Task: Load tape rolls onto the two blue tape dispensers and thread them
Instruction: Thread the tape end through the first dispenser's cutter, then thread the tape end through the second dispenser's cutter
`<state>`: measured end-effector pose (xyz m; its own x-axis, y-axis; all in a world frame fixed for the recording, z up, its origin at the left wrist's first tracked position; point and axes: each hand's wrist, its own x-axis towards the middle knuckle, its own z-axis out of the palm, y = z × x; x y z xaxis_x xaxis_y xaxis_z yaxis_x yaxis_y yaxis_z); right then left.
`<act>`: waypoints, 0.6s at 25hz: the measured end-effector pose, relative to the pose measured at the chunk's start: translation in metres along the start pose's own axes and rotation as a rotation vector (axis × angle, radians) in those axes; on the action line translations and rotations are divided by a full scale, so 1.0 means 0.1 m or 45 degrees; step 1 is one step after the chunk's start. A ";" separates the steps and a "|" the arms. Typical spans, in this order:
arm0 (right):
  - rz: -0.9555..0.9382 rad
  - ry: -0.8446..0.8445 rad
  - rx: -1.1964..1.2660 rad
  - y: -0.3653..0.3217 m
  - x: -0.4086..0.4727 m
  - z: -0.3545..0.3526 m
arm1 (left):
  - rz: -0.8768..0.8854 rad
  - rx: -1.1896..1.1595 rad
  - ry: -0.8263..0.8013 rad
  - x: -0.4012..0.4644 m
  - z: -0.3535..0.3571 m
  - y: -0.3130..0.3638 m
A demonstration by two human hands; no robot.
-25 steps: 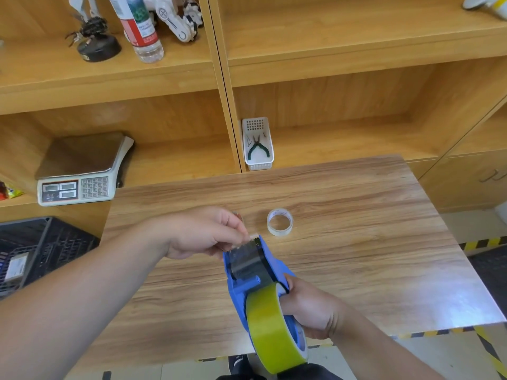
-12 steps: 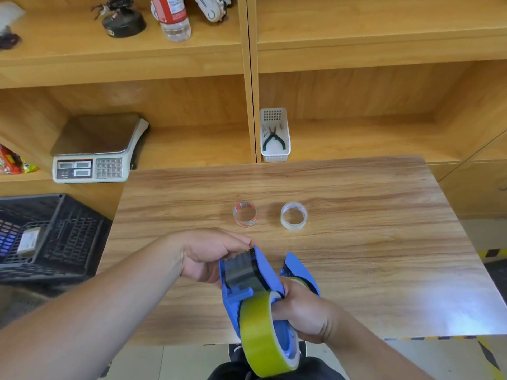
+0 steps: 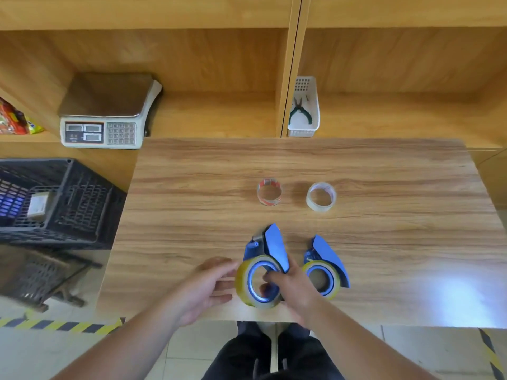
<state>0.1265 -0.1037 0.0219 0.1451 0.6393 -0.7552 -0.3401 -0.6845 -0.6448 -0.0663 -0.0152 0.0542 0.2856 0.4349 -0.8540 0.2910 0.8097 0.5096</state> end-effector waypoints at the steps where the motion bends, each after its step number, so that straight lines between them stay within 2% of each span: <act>1: 0.007 0.052 -0.075 0.05 0.08 0.06 | 0.011 0.043 -0.026 0.04 -0.03 -0.10; 9: 0.142 0.200 -0.565 0.29 0.57 0.30 | 0.005 0.109 -0.014 0.76 -0.30 -0.54; 15: 0.087 0.254 -0.873 0.41 0.82 0.40 | -0.022 0.081 0.045 1.08 -0.35 -0.67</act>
<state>0.0876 -0.0654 -0.0611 0.3338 0.5559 -0.7613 0.2966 -0.8285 -0.4749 -0.0866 -0.0088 -0.0763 0.2480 0.4358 -0.8652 0.3536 0.7908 0.4997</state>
